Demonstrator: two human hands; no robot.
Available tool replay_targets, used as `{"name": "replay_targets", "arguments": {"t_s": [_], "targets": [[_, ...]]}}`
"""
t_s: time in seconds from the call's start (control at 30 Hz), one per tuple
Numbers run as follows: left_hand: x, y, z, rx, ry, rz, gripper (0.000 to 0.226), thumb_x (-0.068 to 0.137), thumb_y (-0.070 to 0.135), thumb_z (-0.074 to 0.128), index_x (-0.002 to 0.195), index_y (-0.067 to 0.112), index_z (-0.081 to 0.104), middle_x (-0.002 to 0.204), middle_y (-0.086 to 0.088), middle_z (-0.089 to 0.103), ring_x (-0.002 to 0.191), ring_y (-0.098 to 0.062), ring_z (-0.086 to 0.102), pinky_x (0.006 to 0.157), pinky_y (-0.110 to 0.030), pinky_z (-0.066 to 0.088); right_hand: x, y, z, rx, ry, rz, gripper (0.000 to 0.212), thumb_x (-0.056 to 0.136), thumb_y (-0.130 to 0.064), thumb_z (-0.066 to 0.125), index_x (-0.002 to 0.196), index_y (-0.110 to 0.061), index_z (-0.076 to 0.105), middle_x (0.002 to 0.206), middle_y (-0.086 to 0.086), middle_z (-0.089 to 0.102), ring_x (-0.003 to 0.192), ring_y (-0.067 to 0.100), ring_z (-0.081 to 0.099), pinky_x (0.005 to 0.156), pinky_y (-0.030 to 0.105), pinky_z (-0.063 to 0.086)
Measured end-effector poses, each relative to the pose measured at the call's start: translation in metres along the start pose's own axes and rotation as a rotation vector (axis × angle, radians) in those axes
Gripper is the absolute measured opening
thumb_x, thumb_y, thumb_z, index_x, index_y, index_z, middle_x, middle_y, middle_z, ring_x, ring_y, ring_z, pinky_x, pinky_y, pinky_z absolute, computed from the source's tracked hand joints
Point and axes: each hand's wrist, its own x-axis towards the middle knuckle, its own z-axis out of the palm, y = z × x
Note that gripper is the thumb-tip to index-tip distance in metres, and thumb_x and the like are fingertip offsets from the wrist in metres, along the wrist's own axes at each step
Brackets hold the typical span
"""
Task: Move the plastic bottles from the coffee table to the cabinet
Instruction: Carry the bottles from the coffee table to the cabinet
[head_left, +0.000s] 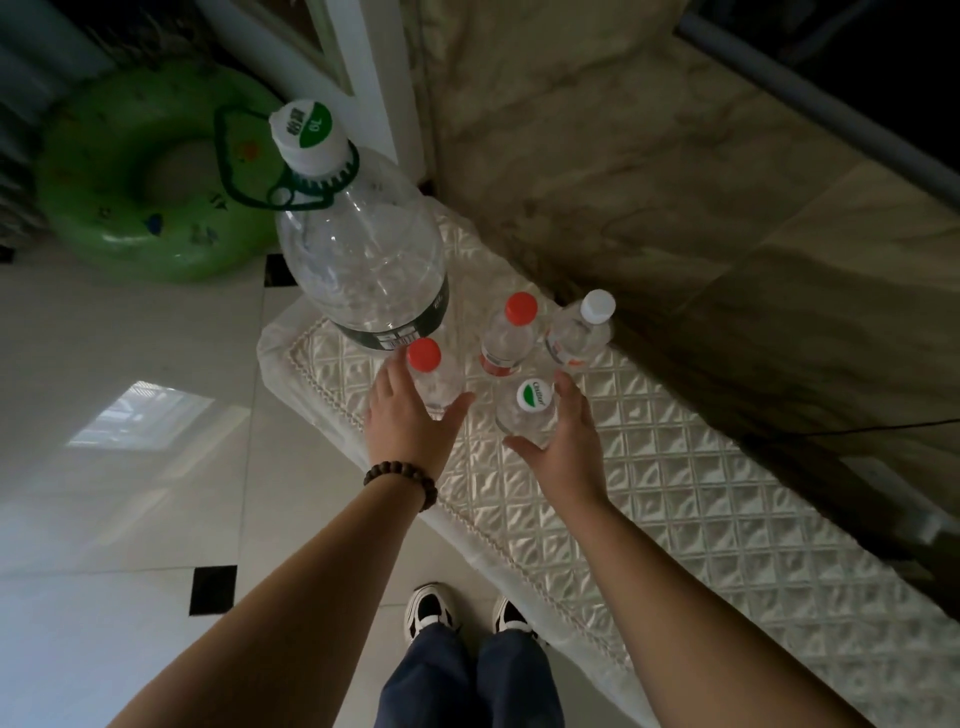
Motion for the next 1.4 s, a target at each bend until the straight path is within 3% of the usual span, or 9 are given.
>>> {"name": "replay_targets", "arguments": {"t_s": [0.17,0.27,0.4,0.53,0.73,1.03,1.4], "targets": [[-0.025,0.015,-0.038,0.115,-0.01,-0.006,0.09,0.086,0.061,0.052,0.152,0.018,0.011,0.16,-0.004,0.015,0.148,-0.021,0.01,0.119,-0.043,0.015,-0.017,-0.024,-0.034,-0.023,-0.018,-0.07,0.096,0.073,-0.044,0.076,0.149,-0.022,0.02,0.155,0.004,0.03,0.142,0.021,0.028,0.111,0.043,0.036],[-0.048,0.027,-0.069,0.172,-0.005,-0.019,0.081,0.091,0.06,0.038,0.153,0.021,0.002,0.162,-0.002,0.003,0.148,-0.021,-0.002,0.12,-0.046,0.008,-0.035,-0.047,-0.063,-0.164,-0.013,-0.133,0.088,0.083,-0.055,0.06,0.151,-0.021,0.017,0.159,0.008,0.021,0.147,0.024,0.016,0.115,0.049,0.027],[-0.087,0.044,-0.115,0.207,0.02,-0.036,0.076,0.094,0.059,0.029,0.152,0.024,-0.004,0.161,0.001,-0.006,0.147,-0.02,-0.011,0.119,-0.047,0.0,-0.064,-0.08,-0.1,-0.338,-0.016,-0.238,0.076,0.091,-0.056,0.047,0.152,-0.022,0.017,0.161,0.006,0.009,0.149,0.022,0.002,0.119,0.048,0.012],[-0.124,0.047,-0.157,0.223,0.083,-0.082,0.073,0.095,0.06,0.025,0.152,0.026,-0.005,0.161,0.002,-0.008,0.147,-0.019,-0.014,0.119,-0.047,-0.003,-0.088,-0.11,-0.12,-0.371,-0.044,-0.318,0.072,0.092,-0.055,0.045,0.151,-0.021,0.021,0.161,0.006,0.009,0.149,0.022,0.0,0.12,0.047,0.007],[-0.179,0.021,-0.195,0.166,0.171,-0.264,0.071,0.094,0.063,0.021,0.151,0.03,-0.006,0.161,0.003,-0.008,0.147,-0.017,-0.015,0.119,-0.048,-0.003,-0.127,-0.151,-0.105,-0.361,-0.114,-0.551,0.067,0.09,-0.055,0.041,0.146,-0.017,0.035,0.158,0.011,0.023,0.148,0.027,0.012,0.119,0.05,0.013],[-0.292,-0.063,-0.237,0.125,0.352,-0.659,0.071,0.095,0.059,0.025,0.152,0.028,-0.004,0.162,0.002,-0.004,0.148,-0.018,-0.01,0.118,-0.046,-0.002,-0.219,-0.214,-0.029,-0.449,-0.434,-0.868,0.065,0.095,-0.054,0.036,0.151,-0.023,0.022,0.162,0.003,0.005,0.148,0.018,-0.007,0.118,0.04,-0.004],[-0.496,-0.141,-0.259,-0.011,0.669,-1.085,0.072,0.094,0.055,0.034,0.153,0.026,0.004,0.162,-0.002,0.005,0.148,-0.02,-0.005,0.118,-0.048,-0.001,-0.403,-0.227,0.034,-0.478,-0.785,-1.222,0.06,0.096,-0.046,0.041,0.15,-0.025,0.025,0.162,0.001,0.004,0.149,0.016,-0.006,0.117,0.036,-0.008]]}}
